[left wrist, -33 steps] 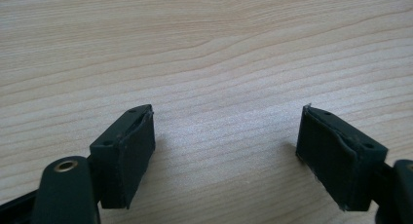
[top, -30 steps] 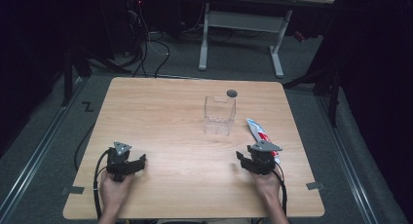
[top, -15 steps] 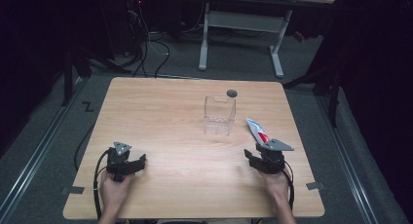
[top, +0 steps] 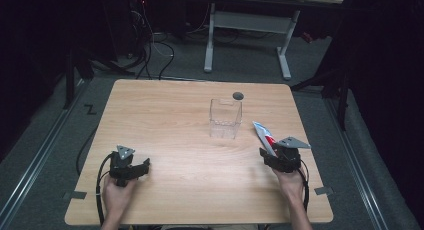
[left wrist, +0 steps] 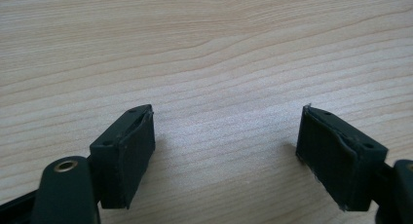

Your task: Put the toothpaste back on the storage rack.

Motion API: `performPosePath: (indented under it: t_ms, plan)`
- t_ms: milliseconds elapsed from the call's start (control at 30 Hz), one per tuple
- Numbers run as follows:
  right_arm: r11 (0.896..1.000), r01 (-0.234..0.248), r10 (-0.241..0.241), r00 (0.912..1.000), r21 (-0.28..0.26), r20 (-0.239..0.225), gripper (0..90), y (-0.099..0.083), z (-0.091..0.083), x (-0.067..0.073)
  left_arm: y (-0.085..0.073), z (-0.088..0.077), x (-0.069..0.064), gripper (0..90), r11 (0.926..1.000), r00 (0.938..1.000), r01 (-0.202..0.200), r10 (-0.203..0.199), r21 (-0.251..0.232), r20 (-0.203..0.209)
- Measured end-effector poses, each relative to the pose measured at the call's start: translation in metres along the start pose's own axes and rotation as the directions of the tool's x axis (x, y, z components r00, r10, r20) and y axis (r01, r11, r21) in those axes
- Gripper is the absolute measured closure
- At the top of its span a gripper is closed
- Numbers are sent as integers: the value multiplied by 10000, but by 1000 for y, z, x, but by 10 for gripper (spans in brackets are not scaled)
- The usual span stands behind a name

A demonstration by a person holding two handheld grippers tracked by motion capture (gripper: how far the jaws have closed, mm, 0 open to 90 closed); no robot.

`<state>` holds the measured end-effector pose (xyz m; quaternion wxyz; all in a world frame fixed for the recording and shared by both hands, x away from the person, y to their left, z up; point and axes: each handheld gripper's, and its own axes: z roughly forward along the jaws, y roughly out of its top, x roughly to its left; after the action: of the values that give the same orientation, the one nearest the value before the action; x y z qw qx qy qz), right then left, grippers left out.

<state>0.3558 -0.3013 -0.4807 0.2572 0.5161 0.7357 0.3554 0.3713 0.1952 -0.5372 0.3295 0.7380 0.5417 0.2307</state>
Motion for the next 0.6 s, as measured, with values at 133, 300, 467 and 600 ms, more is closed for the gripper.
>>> performPosePath:
  t_ms: [133,300,467,600]
  plan:
    - [9999,-152,152,9999,-10,78,445,7,2,-7,0,0,0,222,10000,10000,1,-1,1,0]
    - [9996,-269,269,9995,21,171,448,17,6,-14,0,0,0,222,10000,10000,1,-1,0,2]
    - [9992,-364,361,9991,137,232,447,24,10,-20,0,0,0,222,10000,10000,0,0,0,4]
    - [9990,-432,431,9990,94,152,445,30,13,-25,0,0,0,222,10000,10000,-1,1,1,4]
